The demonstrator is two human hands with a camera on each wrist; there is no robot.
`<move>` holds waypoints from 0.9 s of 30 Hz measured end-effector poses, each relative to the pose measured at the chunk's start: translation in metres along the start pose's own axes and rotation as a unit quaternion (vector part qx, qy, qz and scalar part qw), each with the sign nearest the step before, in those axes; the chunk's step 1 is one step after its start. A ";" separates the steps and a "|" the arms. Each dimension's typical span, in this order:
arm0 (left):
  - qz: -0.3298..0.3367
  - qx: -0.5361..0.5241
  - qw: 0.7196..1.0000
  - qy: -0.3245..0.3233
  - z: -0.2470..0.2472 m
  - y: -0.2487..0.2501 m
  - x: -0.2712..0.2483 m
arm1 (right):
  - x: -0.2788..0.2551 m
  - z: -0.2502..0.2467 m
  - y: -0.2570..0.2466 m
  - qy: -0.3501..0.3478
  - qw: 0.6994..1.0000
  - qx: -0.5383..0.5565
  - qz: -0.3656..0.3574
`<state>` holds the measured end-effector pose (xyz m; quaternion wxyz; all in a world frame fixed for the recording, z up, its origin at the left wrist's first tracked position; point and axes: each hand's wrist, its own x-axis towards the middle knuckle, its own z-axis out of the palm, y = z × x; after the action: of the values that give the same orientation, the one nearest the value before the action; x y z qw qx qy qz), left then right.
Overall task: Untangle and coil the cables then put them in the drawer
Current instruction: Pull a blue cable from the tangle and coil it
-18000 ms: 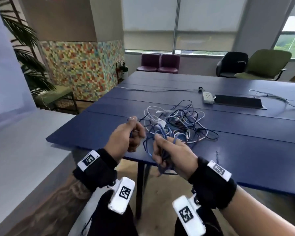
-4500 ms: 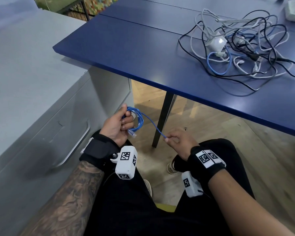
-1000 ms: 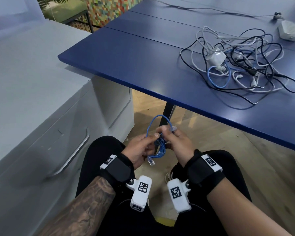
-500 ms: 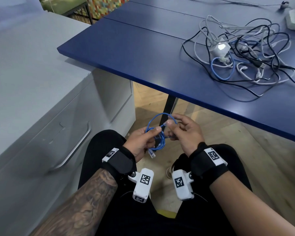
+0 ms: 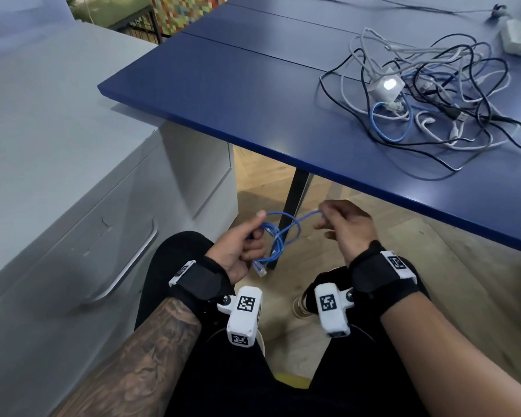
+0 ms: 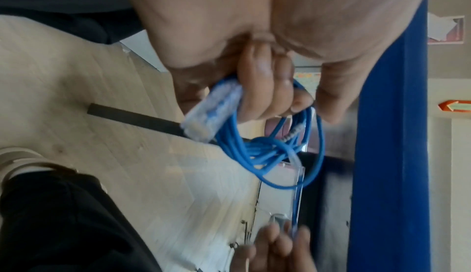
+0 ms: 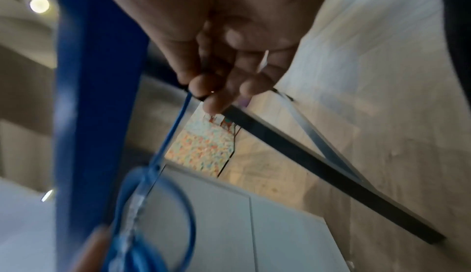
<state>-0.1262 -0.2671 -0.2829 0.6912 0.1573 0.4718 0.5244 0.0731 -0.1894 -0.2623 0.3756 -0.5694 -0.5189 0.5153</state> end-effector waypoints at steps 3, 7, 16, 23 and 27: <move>-0.009 -0.004 1.000 0.016 -0.008 0.000 0.003 | 0.010 -0.013 0.007 0.054 0.998 -0.012 0.030; -0.021 -0.006 1.000 -0.003 -0.005 0.000 0.001 | 0.000 -0.009 0.014 -0.091 0.971 -0.220 -0.031; -0.039 -0.017 0.999 -0.012 -0.006 0.001 0.000 | -0.016 0.024 0.000 -0.234 0.967 -0.093 -0.032; -0.032 -0.021 0.999 0.008 -0.008 0.004 0.000 | -0.008 0.004 -0.016 -0.161 0.940 -0.275 -0.124; -0.029 -0.022 0.999 0.016 -0.005 0.003 -0.001 | 0.003 -0.010 -0.014 -0.068 0.934 -0.328 -0.122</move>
<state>-0.1319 -0.2682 -0.2824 0.7020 0.1200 0.4754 0.5165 0.0796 -0.1825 -0.2481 0.1923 -0.5566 -0.7489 0.3041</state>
